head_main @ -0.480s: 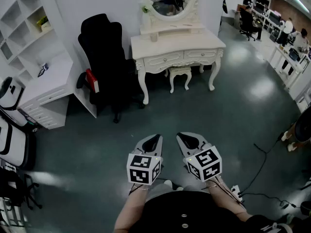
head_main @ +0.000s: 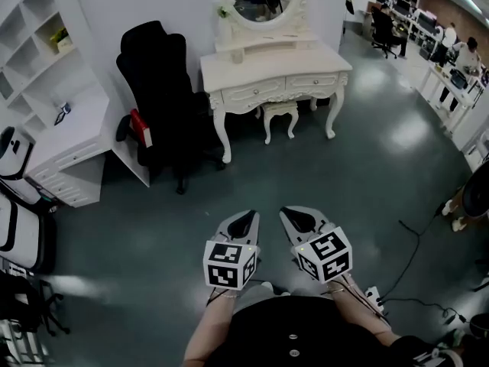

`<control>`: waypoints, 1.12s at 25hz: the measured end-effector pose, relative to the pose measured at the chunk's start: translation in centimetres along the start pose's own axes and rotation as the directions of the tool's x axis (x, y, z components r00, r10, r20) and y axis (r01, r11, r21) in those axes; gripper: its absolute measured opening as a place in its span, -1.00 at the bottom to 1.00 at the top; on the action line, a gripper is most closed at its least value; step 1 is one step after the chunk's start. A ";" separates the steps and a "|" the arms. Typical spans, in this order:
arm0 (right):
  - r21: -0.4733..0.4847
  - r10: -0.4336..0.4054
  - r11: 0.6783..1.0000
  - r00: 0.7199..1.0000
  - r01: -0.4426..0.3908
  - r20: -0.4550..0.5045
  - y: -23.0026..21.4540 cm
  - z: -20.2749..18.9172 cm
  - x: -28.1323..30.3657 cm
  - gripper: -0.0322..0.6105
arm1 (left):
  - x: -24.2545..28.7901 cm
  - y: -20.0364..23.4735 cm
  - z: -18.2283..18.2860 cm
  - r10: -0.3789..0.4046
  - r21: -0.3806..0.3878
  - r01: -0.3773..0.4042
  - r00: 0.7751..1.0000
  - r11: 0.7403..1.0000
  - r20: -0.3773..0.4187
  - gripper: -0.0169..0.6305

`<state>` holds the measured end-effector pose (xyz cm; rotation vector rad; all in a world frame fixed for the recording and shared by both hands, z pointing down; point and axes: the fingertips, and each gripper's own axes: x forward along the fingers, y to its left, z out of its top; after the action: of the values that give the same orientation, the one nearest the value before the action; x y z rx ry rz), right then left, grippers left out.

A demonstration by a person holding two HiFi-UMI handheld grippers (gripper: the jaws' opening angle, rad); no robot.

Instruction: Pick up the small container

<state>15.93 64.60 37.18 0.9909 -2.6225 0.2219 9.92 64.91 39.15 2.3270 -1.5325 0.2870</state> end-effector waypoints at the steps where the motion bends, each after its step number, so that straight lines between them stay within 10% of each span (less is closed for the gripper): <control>1: 0.008 -0.008 1.000 1.000 0.008 0.012 -0.1 0.2 0.1 -0.90 | 0.0 0.0 0.0 0.000 0.002 0.000 1.000 1.000 0.000 -0.91; 18: 0.093 -0.053 0.994 0.997 0.049 0.049 1.2 0.1 2.6 -0.90 | -1.0 2.7 0.1 -0.094 -0.019 0.095 0.994 0.995 0.060 -0.88; 28: 0.094 -0.082 0.992 0.996 0.078 0.033 -2.5 0.6 4.8 -0.90 | 1.3 5.1 0.0 -0.108 -0.030 0.108 0.994 0.994 0.010 -0.26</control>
<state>14.08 59.60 38.42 1.1388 -2.6201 0.3112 5.80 61.97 40.44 2.3795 -1.3991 0.2250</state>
